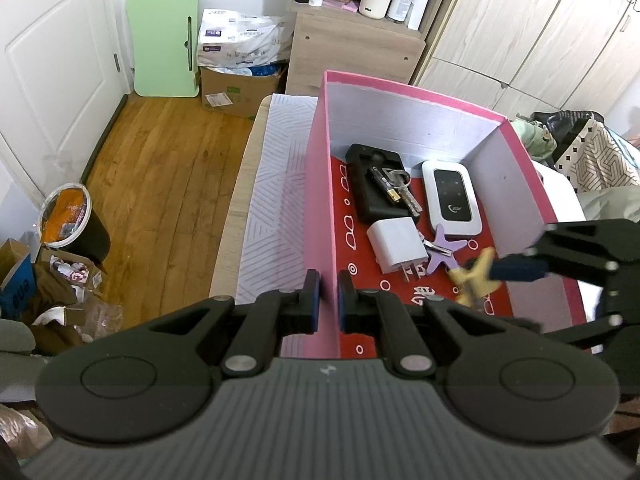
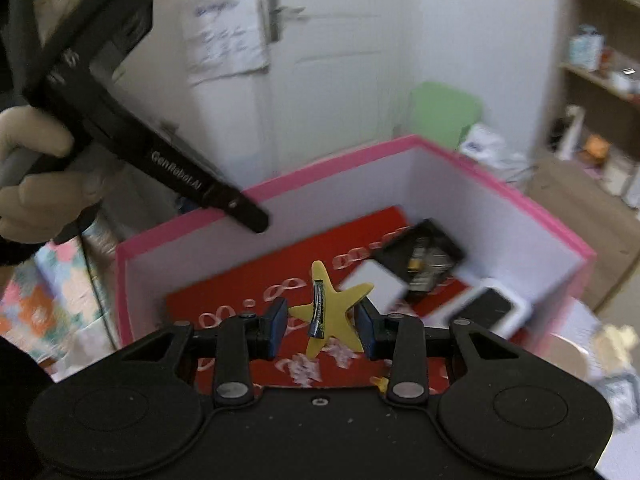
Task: Organize rigid objects
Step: 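Carry the yellow star clip into the box and release it, then move the right tool back to the black battery pack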
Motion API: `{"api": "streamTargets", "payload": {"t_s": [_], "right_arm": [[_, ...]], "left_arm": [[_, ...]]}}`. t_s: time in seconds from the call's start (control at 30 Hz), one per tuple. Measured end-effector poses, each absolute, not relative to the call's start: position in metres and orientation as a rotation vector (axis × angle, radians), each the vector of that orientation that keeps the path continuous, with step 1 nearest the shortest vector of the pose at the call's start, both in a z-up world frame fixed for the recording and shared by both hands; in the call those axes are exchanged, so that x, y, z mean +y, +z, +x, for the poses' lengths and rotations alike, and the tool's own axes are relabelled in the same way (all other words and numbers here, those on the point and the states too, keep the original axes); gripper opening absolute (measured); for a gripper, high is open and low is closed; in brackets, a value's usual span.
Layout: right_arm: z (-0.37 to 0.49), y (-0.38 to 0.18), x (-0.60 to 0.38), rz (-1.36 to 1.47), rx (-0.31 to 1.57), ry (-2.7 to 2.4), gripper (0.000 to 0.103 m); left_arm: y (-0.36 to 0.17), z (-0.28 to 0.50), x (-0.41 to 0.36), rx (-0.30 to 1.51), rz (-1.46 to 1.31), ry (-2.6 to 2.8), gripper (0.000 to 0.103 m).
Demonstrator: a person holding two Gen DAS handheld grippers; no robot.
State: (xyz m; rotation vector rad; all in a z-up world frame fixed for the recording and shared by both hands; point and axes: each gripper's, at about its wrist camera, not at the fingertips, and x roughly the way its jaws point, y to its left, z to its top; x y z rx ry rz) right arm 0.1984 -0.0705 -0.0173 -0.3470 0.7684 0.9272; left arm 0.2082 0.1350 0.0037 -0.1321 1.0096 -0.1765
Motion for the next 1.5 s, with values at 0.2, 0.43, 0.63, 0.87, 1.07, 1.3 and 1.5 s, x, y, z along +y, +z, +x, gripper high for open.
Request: {"api": "streamTargets", "payload": {"t_s": [0.2,0.43,0.63,0.87,1.07,1.3,1.5], "right_arm": [[0.203,-0.016,-0.066,-0.376,0.778,0.905,0.066],[0.217,0.029,-0.144,-0.105,0.696,0.823,0.071],[0.218,0.024,-0.196,-0.044,0.7,0.641,0.072],[0.213,-0.022,-0.234,0.033,0.769,0.517,0.072],[0.214,-0.046,-0.251,-0.043,0.787,0.384,0.072],[0.224,-0.056,-0.266,-0.032,0.825,0.372,0.072],[0.241,-0.072,-0.266,-0.052,0.827,0.351,0.072]], "left_arm": [[0.004,0.209,0.135,1.009,-0.134,-0.182,0.008],[0.004,0.209,0.137,1.007,-0.14,-0.19,0.008],[0.004,0.208,0.137,1.003,-0.133,-0.194,0.008],[0.004,0.208,0.137,1.005,-0.14,-0.189,0.008],[0.004,0.208,0.136,1.006,-0.14,-0.189,0.008],[0.003,0.208,0.137,1.007,-0.143,-0.187,0.008],[0.003,0.208,0.137,1.007,-0.146,-0.186,0.008]]}}
